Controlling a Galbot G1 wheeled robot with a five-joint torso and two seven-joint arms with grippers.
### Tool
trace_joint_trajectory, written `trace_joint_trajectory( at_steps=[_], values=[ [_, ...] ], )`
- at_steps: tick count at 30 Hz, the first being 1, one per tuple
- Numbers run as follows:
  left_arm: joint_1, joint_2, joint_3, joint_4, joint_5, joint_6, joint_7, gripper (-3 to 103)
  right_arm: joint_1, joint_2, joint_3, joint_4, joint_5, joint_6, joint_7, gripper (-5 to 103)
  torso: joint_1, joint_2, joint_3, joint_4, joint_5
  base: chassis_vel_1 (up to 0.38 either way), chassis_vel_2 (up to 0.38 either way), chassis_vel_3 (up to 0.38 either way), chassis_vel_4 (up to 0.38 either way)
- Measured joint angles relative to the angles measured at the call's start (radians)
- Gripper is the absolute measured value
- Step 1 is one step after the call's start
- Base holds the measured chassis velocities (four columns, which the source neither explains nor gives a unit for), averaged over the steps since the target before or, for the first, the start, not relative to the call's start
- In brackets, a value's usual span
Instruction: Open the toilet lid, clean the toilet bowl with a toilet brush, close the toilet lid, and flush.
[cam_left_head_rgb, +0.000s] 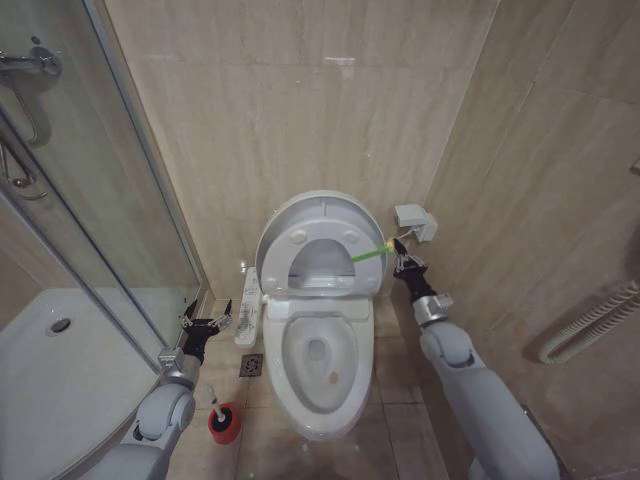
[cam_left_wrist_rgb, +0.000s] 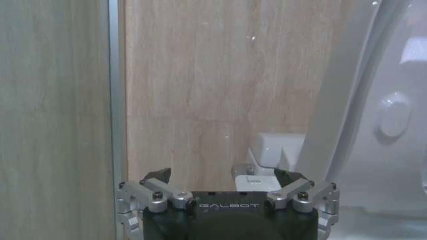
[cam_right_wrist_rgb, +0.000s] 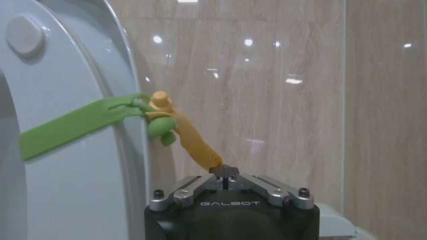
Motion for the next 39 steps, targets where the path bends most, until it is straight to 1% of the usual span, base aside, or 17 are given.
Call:
trace_joint_trajectory(
  at_steps=[5,10,15,29,39],
  values=[
    [0.0,0.0,0.0,0.0,0.0,0.0,0.0,100,0.053,0.03,-0.024,-0.04,-0.003,-0.008,0.007,0,0.0,0.0,0.0,-0.0001,-0.0001,0.0,0.0,0.0,0.0],
    [0.0,0.0,0.0,0.0,0.0,0.0,0.0,100,0.101,0.047,-0.038,-0.087,-0.009,-0.007,0.007,0,0.0,0.0,0.0,-0.0005,-0.0001,0.0,0.0,0.0,0.0],
    [0.0,0.0,0.0,0.0,0.0,0.0,0.0,100,0.156,0.064,-0.051,-0.143,-0.024,0.0,0.005,0,0.0,0.0,0.0,-0.0005,-0.0002,0.0,0.0,0.0,0.0],
    [0.0,0.0,0.0,0.0,0.0,0.0,0.0,100,0.265,0.089,-0.071,-0.26,-0.03,0.009,-0.007,0,0.0,0.0,0.0,-0.0003,0.0001,0.0,0.0,0.0,0.0],
    [0.0,0.0,0.0,0.0,0.0,0.0,0.0,100,0.308,0.11,-0.079,-0.314,-0.033,0.011,-0.01,0,0.0,0.0,0.0,-0.0002,0.0,0.0,0.0,0.0,0.0]
  ],
)
